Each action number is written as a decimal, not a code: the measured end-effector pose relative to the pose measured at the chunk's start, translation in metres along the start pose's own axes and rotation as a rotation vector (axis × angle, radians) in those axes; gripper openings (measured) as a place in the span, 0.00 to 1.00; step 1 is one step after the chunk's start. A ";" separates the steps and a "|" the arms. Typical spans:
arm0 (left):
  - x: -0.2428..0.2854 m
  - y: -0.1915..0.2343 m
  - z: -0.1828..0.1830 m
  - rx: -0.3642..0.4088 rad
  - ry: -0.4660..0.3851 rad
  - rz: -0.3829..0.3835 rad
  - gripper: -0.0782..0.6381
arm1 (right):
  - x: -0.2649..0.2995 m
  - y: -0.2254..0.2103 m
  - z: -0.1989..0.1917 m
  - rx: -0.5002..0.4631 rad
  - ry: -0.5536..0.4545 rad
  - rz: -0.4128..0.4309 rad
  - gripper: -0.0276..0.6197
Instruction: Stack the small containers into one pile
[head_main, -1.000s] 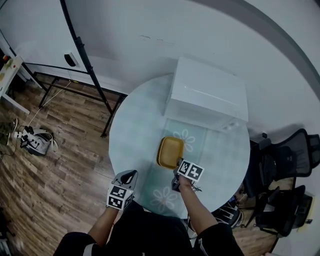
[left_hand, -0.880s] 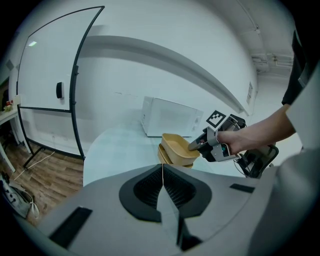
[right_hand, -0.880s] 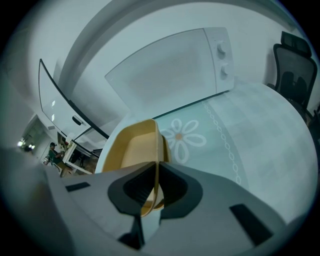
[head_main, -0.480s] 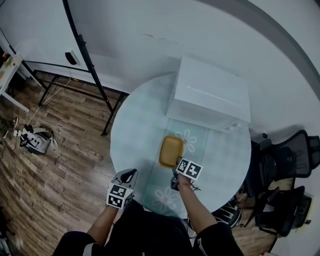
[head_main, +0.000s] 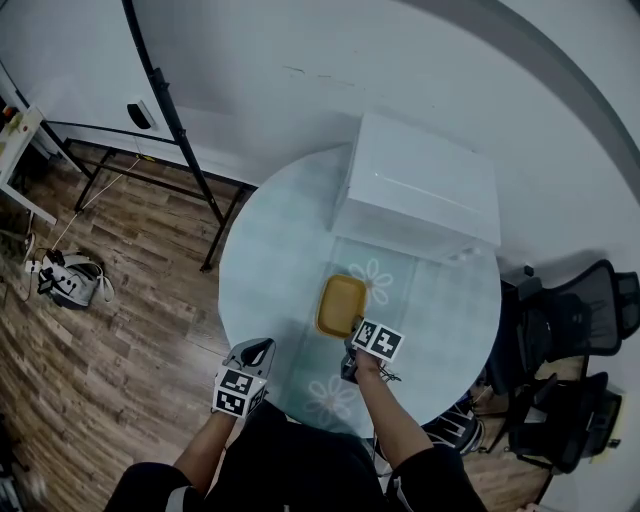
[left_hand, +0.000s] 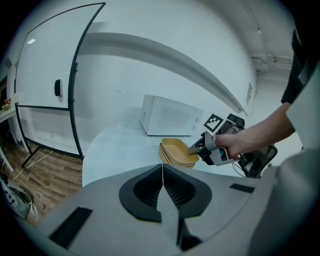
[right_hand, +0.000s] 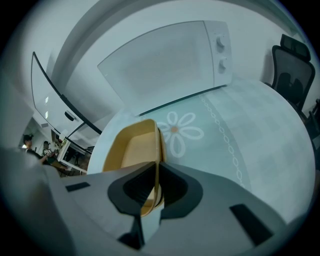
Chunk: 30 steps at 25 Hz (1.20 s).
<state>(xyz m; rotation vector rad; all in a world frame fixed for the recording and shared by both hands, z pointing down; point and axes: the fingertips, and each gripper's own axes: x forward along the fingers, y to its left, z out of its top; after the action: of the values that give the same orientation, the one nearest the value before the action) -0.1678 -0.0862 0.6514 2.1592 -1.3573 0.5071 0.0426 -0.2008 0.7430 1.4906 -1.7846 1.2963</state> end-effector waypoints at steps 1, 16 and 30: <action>0.000 0.000 -0.001 -0.001 0.002 0.000 0.13 | 0.001 0.000 -0.001 0.004 0.003 0.009 0.10; 0.009 -0.007 -0.002 -0.002 0.018 -0.017 0.13 | -0.006 -0.004 -0.005 -0.017 -0.013 0.025 0.10; 0.014 -0.016 0.007 0.046 0.017 -0.101 0.13 | -0.042 0.002 -0.006 -0.081 -0.141 0.082 0.08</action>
<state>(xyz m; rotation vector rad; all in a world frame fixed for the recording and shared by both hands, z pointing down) -0.1469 -0.0943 0.6501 2.2421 -1.2322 0.5206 0.0514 -0.1752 0.7102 1.5116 -1.9824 1.1679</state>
